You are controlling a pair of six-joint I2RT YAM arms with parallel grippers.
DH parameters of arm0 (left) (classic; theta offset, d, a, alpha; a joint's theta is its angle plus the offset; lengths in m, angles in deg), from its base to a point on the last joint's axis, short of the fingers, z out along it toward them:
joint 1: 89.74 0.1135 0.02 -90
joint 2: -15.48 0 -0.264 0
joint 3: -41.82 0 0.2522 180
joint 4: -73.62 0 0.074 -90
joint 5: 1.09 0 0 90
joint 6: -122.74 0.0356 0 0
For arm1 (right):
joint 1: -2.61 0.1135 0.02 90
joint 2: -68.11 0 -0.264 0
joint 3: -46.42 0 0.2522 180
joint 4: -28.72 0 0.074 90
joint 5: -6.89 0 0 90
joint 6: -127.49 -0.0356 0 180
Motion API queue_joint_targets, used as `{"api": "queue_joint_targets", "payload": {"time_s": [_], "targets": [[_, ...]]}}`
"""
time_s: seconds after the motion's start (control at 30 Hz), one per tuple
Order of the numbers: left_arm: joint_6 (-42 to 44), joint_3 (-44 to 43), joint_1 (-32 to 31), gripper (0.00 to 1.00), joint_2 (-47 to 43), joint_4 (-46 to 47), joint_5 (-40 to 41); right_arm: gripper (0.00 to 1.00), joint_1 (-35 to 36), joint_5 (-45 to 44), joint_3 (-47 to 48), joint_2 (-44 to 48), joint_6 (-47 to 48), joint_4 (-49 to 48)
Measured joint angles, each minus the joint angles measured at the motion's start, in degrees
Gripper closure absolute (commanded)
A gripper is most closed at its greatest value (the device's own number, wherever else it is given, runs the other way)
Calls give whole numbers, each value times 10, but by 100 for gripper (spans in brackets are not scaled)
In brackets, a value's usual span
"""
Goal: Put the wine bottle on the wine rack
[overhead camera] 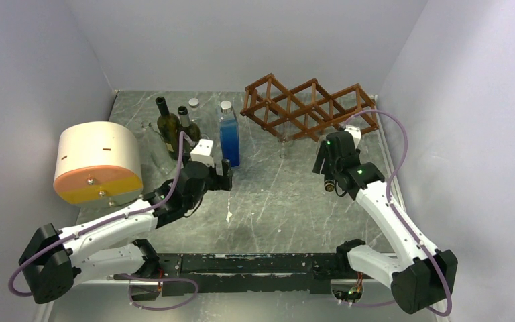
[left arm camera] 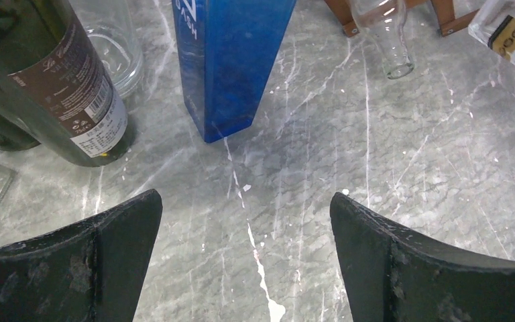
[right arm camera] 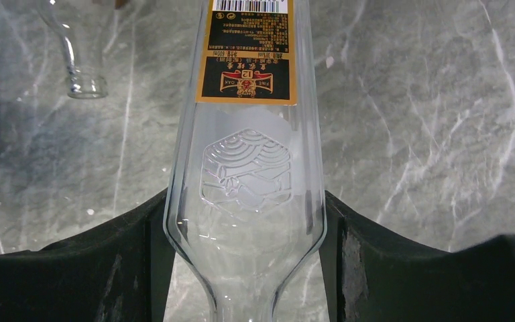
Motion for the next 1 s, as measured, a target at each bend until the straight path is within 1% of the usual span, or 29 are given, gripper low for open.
{"api": "queue_joint_targets", "payload": {"time_s": [0.4,0.63,1.0], "targets": [[2,11,0,0,-27,18,-29,100,-6,6,-18,9,2,-64],[2,11,0,0,-34,21,-37,100,-15,9,-79,7,5,-131],[2,12,0,0,-52,21,-40,100,-38,19,-136,16,15,-239]]}}
